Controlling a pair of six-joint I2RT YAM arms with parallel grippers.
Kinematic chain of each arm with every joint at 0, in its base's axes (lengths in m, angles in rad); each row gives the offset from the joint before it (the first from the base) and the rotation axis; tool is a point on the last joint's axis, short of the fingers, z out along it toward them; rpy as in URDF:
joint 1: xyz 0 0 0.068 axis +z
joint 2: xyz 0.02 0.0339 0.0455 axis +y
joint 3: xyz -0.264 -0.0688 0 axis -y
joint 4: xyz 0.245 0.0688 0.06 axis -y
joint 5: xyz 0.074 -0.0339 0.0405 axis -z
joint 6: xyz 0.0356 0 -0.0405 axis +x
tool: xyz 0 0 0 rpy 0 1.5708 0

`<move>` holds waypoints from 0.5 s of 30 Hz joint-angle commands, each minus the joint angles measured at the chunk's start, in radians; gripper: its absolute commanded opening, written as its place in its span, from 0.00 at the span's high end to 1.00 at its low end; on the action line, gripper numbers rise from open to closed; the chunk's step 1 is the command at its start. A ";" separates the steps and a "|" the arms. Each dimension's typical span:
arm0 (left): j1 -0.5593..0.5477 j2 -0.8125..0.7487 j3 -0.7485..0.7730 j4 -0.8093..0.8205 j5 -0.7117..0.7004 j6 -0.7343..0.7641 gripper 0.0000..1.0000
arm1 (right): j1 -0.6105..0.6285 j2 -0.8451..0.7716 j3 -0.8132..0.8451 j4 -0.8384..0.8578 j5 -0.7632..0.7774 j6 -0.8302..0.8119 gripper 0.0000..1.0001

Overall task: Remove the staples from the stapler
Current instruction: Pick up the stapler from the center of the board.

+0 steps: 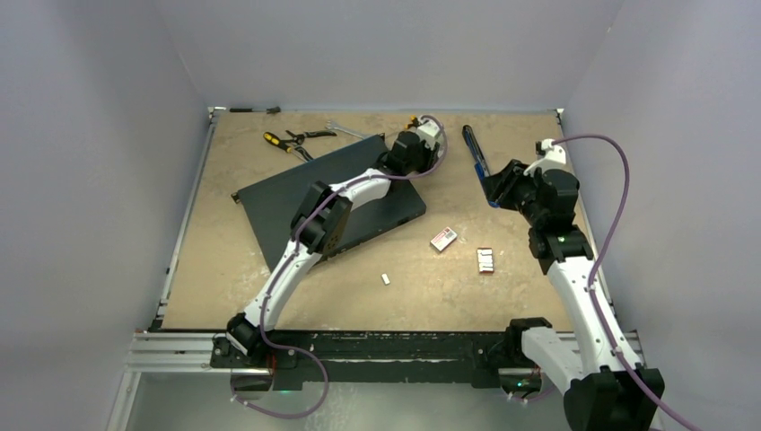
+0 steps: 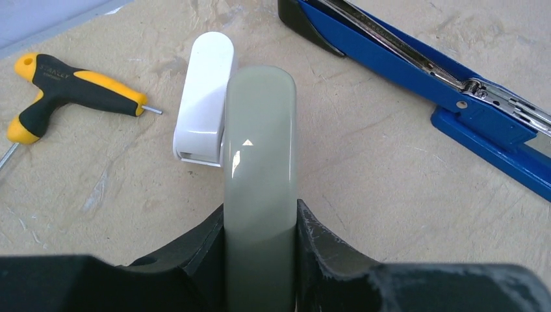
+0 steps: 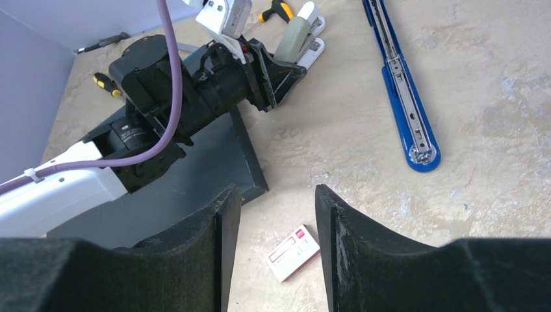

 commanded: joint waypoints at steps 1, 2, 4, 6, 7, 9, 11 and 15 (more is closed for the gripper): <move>0.004 -0.064 -0.066 0.075 0.022 -0.038 0.75 | 0.001 -0.021 -0.014 0.022 -0.022 -0.004 0.53; 0.004 -0.084 -0.091 0.082 0.027 -0.039 0.80 | 0.001 -0.022 -0.017 0.024 -0.023 -0.001 0.55; 0.004 -0.137 -0.165 0.110 0.041 -0.046 0.89 | 0.001 -0.022 -0.022 0.032 -0.028 -0.001 0.58; 0.004 -0.191 -0.238 0.156 0.059 -0.056 0.96 | 0.001 -0.026 -0.026 0.042 -0.034 0.001 0.60; 0.004 -0.217 -0.270 0.172 0.071 -0.062 0.99 | 0.001 -0.026 -0.029 0.048 -0.037 0.002 0.61; 0.004 -0.269 -0.328 0.208 0.104 -0.072 1.00 | 0.001 -0.031 -0.032 0.053 -0.043 0.003 0.61; 0.003 -0.331 -0.395 0.252 0.149 -0.084 1.00 | 0.001 -0.038 -0.035 0.053 -0.042 0.009 0.60; 0.002 -0.481 -0.575 0.408 0.255 -0.110 1.00 | 0.001 -0.060 -0.051 0.065 -0.038 0.034 0.51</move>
